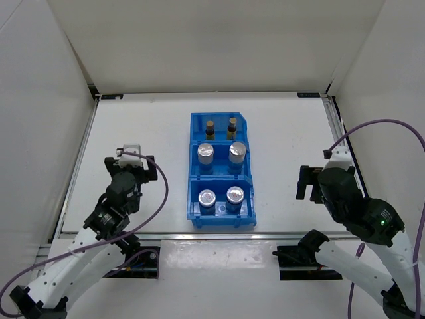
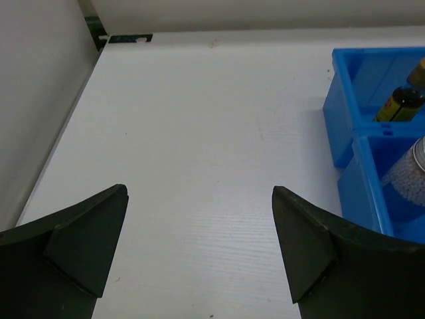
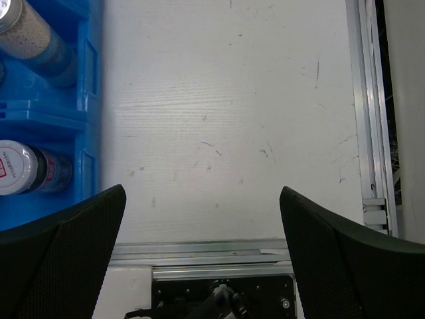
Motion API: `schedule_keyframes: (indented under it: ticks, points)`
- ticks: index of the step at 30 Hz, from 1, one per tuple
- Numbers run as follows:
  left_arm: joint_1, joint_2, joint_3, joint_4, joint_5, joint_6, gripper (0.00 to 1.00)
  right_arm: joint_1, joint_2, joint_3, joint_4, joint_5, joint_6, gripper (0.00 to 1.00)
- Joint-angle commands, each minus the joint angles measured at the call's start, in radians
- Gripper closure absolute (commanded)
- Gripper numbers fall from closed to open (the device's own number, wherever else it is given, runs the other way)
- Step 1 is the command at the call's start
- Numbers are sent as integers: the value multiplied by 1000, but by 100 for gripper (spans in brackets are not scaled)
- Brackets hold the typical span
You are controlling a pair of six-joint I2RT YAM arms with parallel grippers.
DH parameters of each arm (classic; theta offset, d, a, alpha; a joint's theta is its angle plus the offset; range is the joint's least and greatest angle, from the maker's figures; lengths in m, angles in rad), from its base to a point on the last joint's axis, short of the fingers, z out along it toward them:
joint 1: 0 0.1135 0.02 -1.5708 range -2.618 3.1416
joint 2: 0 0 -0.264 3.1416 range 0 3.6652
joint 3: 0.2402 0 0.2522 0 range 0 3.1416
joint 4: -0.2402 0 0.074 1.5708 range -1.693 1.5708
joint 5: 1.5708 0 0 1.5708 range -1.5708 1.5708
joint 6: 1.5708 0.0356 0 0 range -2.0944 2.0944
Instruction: Organize the condiment bottles
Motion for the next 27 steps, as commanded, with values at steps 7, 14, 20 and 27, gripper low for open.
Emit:
schedule_keyframes:
  ticks: [7,14,20,27]
  points:
    - [0,-213,-164,200,12,63,0,5,-33,-24,35,27,18,0]
    - [0,-162,-216,260,-328,-145,0,5,-66,-33,44,36,27,0]
    - [0,-239,-308,399,-369,-103,0,5,-103,-33,44,36,27,0]
    - [0,-513,-449,592,-190,282,0,5,-75,-33,44,36,27,0]
